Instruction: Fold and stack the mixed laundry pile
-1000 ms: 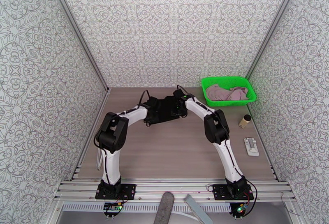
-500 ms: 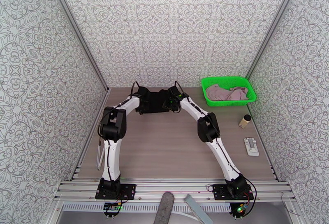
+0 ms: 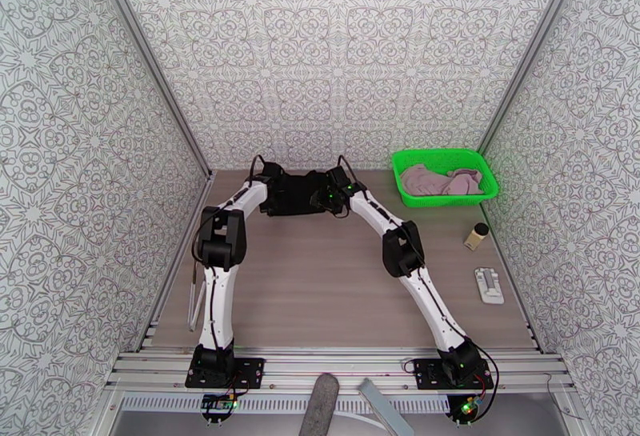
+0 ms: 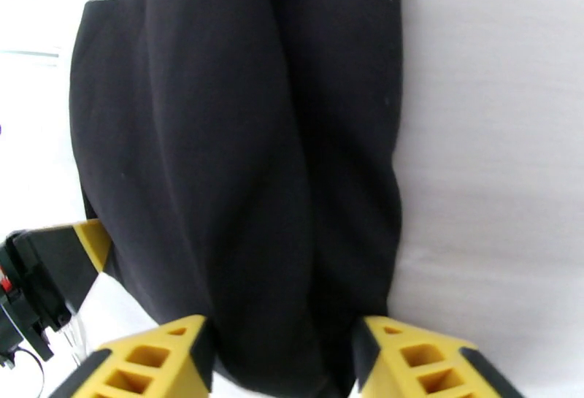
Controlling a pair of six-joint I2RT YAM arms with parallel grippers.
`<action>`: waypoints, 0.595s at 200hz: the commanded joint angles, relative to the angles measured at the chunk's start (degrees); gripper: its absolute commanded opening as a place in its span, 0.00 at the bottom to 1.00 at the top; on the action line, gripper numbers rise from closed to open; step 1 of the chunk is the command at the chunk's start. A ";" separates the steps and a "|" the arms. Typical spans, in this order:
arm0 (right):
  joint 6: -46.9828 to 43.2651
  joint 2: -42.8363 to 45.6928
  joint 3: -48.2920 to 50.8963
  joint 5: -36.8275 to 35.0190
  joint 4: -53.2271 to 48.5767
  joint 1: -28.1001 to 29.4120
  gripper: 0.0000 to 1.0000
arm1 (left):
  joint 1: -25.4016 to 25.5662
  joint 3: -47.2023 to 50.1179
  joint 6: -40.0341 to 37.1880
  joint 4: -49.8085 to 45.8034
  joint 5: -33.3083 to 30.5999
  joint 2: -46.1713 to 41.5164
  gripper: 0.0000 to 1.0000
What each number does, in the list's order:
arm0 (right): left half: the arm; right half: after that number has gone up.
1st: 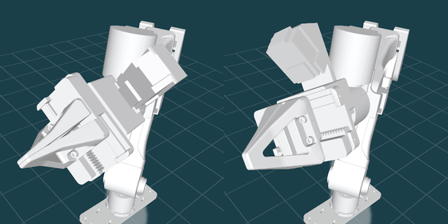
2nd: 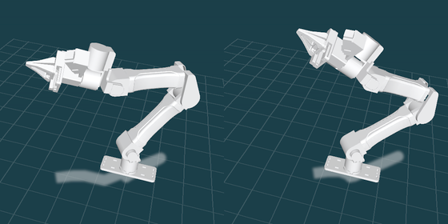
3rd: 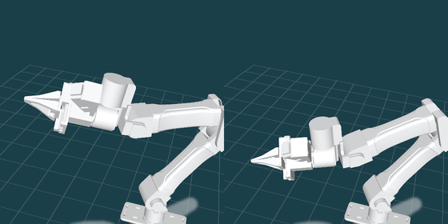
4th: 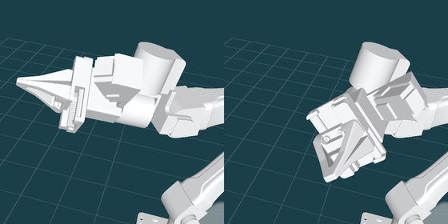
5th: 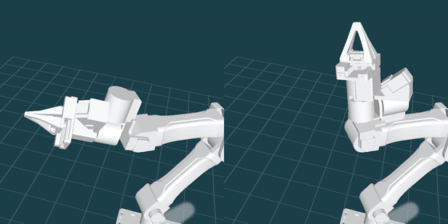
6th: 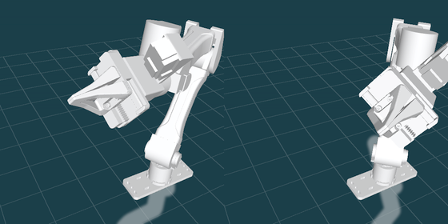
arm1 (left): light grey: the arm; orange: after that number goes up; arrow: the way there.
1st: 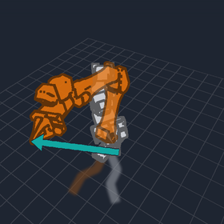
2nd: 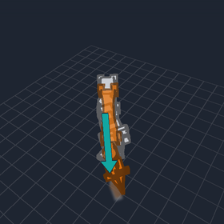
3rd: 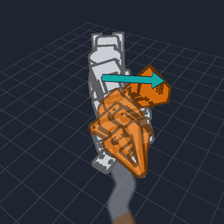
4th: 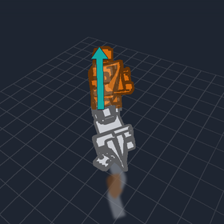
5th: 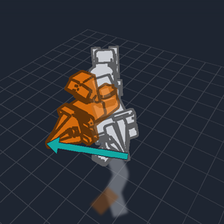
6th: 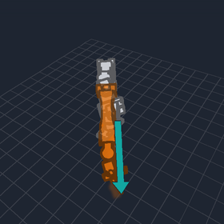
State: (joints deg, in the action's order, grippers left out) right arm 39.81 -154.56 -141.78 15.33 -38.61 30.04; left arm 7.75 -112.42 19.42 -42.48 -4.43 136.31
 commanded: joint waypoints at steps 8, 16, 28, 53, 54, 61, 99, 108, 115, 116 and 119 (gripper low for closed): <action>-8.01 13.02 9.23 -4.18 1.07 -2.80 0.70 | -1.41 -1.19 0.07 -0.73 1.58 -3.34 0.15; -9.89 16.91 11.34 -4.97 1.05 -3.64 0.73 | -1.46 -1.38 -0.02 -0.46 2.52 -4.58 0.18; -12.94 22.96 14.30 -6.34 0.20 -4.95 0.74 | -1.66 -1.79 -0.12 -0.11 3.87 -6.50 0.24; -18.70 34.18 18.86 -9.54 -3.96 -8.35 0.78 | -1.65 -1.88 -1.16 1.32 5.05 -11.67 0.35; -18.89 34.60 18.97 -9.71 -4.21 -8.56 0.78 | -1.62 -1.90 -1.24 1.42 5.13 -11.94 0.35; -20.19 37.29 19.58 -10.85 -6.31 -10.21 0.80 | -1.77 -1.71 -1.52 1.89 5.41 -13.45 0.38; -24.01 38.32 16.35 -10.72 -16.50 -22.09 0.81 | -1.62 3.34 -1.69 6.19 9.58 -23.74 0.47; -25.02 35.96 14.35 -10.09 -18.16 -24.74 0.81 | -1.38 6.03 -1.72 7.39 10.66 -26.76 0.48; -26.03 33.47 12.07 -10.08 -19.72 -26.41 0.81 | -1.13 8.18 -1.72 8.15 11.45 -29.17 0.50; -26.20 33.07 11.71 -10.11 -19.82 -26.73 0.81 | -1.10 8.49 -1.69 8.27 11.54 -29.52 0.50; -26.59 31.77 10.45 -10.20 -20.70 -27.45 0.80 | -0.96 9.43 -1.69 8.61 11.76 -30.56 0.50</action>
State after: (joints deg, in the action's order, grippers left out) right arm 18.26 -112.46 -128.53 6.20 -47.99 7.64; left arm 6.37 -108.84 18.74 -37.32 2.94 112.73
